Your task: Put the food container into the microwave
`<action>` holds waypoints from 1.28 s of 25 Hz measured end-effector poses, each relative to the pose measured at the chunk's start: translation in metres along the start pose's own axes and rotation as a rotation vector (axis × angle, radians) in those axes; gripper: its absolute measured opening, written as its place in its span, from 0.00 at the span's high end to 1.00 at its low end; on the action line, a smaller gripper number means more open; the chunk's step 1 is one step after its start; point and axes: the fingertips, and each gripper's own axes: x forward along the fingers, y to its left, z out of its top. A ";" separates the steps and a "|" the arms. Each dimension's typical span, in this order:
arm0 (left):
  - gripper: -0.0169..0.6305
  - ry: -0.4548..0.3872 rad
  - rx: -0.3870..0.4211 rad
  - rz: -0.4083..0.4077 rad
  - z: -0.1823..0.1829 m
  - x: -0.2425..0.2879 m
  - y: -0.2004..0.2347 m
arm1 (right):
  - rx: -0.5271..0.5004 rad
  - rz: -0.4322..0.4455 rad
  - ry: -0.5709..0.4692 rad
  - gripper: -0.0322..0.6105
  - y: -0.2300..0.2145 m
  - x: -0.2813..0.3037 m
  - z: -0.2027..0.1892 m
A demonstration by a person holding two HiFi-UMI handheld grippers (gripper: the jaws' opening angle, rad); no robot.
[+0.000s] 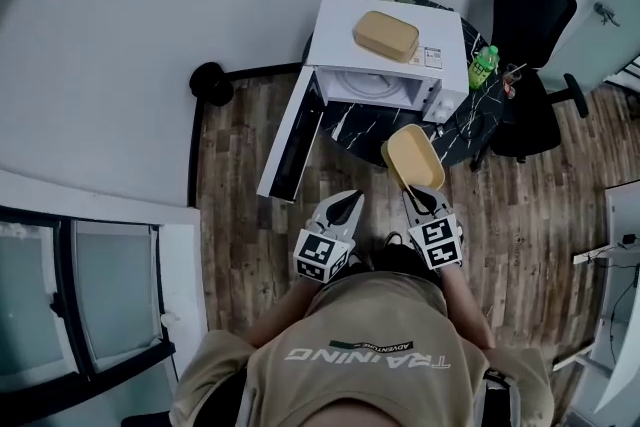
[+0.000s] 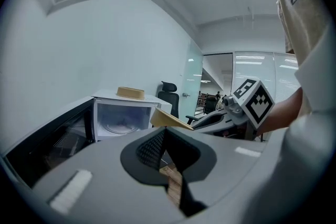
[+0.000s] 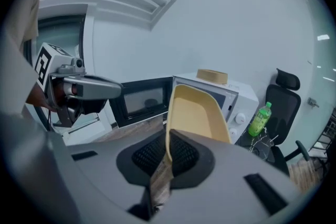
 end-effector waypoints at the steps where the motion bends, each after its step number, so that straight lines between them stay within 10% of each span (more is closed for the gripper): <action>1: 0.97 0.003 -0.002 0.003 -0.001 0.003 0.003 | -0.006 0.006 0.005 0.93 -0.001 0.004 -0.001; 32: 0.97 0.114 -0.003 0.265 0.048 0.135 0.067 | -0.198 0.417 -0.018 0.93 -0.081 0.127 0.039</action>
